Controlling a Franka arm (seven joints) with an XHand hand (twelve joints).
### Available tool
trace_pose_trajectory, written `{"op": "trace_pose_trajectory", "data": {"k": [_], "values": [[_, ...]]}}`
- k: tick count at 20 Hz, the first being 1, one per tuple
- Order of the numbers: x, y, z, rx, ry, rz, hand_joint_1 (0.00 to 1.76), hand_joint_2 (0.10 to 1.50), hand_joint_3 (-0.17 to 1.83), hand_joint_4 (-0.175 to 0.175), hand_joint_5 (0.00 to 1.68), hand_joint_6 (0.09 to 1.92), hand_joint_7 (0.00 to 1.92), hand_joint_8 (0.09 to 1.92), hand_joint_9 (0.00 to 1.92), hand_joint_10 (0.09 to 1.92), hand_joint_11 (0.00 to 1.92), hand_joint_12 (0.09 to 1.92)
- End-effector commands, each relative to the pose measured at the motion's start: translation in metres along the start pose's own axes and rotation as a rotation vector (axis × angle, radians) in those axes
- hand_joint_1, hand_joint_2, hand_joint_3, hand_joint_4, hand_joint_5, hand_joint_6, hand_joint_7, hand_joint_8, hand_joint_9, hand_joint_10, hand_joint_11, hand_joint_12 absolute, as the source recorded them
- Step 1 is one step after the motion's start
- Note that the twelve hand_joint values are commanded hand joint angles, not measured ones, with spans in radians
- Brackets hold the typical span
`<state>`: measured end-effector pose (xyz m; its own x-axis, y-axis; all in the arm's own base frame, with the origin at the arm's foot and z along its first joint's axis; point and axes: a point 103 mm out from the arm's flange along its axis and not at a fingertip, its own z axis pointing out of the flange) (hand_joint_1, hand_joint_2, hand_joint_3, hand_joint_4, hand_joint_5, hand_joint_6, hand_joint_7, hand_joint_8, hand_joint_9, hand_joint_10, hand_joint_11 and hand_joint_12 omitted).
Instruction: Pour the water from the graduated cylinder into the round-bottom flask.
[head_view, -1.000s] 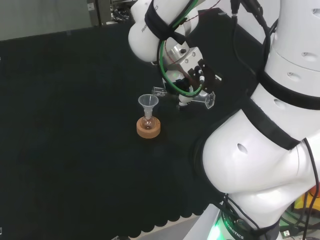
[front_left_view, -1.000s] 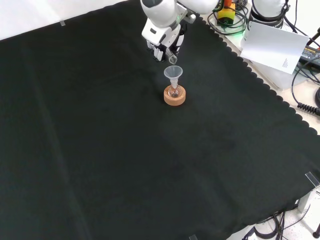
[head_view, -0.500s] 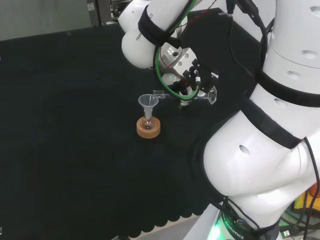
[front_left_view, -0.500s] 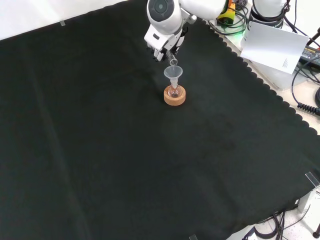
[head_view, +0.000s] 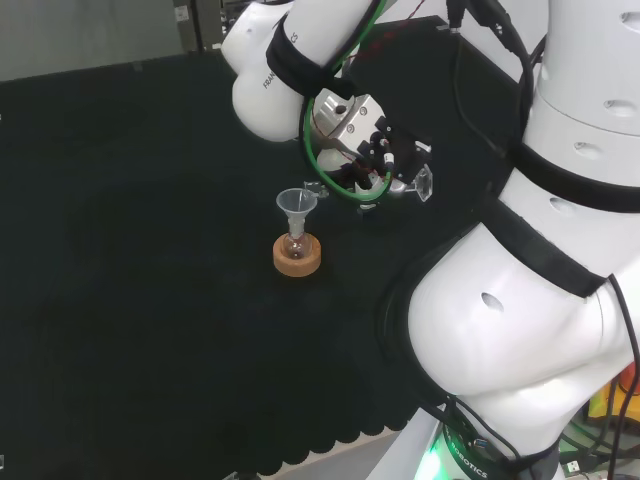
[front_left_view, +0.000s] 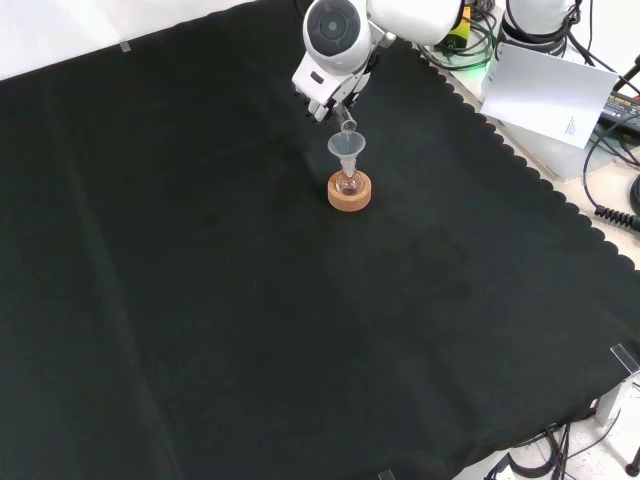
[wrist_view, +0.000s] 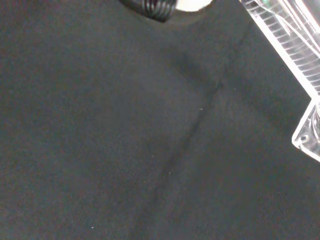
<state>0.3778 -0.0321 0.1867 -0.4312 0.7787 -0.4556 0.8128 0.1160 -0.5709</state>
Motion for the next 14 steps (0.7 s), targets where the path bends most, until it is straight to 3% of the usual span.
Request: {"op": "trace_pose_trajectory", "data": {"k": [1,14], "values": [[0.0006,0.0012,-0.0063,0.011,-0.038,0.012,1.27,1.08,0.01,-0.175,1.04,0.92,1.07,0.89,1.49,0.09,1.25,0.72],[-0.0014,-0.0006,-0.0127,0.029,-0.107,0.050,1.27,1.08,0.01,-0.175,1.04,0.92,1.07,0.89,1.49,0.09,1.25,0.72]]}}
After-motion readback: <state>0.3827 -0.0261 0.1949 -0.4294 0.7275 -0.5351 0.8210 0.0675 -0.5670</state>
